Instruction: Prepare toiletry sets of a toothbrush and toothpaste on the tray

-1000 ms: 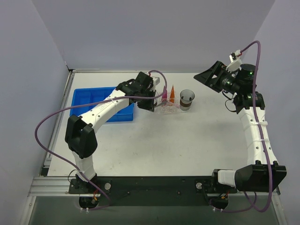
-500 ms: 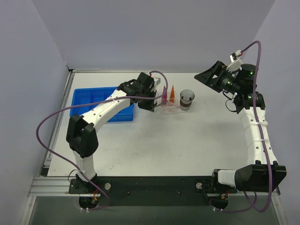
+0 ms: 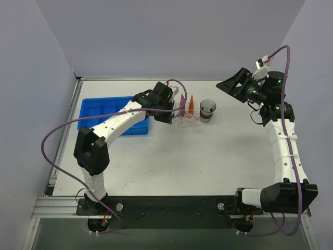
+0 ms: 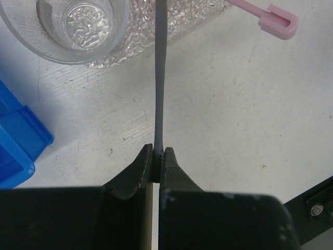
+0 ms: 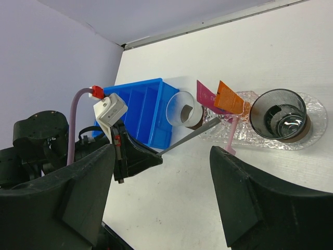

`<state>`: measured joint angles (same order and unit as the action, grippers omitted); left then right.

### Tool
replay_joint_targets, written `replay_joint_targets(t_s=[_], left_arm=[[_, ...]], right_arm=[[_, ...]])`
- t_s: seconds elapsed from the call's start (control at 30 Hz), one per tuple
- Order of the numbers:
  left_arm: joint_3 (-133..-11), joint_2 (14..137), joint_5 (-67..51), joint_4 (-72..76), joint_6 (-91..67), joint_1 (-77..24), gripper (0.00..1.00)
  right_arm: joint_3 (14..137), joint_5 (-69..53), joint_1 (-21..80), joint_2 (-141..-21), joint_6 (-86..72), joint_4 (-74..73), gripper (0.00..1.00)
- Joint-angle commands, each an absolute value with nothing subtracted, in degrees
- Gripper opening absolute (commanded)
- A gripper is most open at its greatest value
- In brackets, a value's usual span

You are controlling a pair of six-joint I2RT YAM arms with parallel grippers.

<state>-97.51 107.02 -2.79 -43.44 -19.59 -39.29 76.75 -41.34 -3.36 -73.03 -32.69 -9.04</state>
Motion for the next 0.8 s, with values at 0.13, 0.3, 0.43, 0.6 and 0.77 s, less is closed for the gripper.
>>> replay_joint_targets(t_s=[0.13,0.3,0.43,0.6,0.77], left_arm=[[-96.33,106.35,-1.67,-38.67,-20.48,-39.73,0.0],[-95.45,106.26,-1.76,-37.97,-20.57,-39.81,0.0],[-94.75,106.35,-1.85,-36.74,-20.65,-39.9,0.0],[-94.48,106.7,-1.67,-36.56,-20.57,-40.08,0.0],[-94.74,107.22,-1.15,-36.12,-21.09,-40.25,0.0]], right_arm=[[76.55,-42.01,-3.69,-73.39,-31.46,-7.91,0.68],[76.46,-42.01,-3.69,-73.3,-31.38,-8.09,0.68],[76.29,-41.92,-3.78,-73.3,-31.29,-8.17,0.68],[76.2,-41.84,-3.78,-73.3,-31.29,-8.17,0.68],[76.2,-41.84,-3.78,-73.3,-31.2,-8.26,0.68]])
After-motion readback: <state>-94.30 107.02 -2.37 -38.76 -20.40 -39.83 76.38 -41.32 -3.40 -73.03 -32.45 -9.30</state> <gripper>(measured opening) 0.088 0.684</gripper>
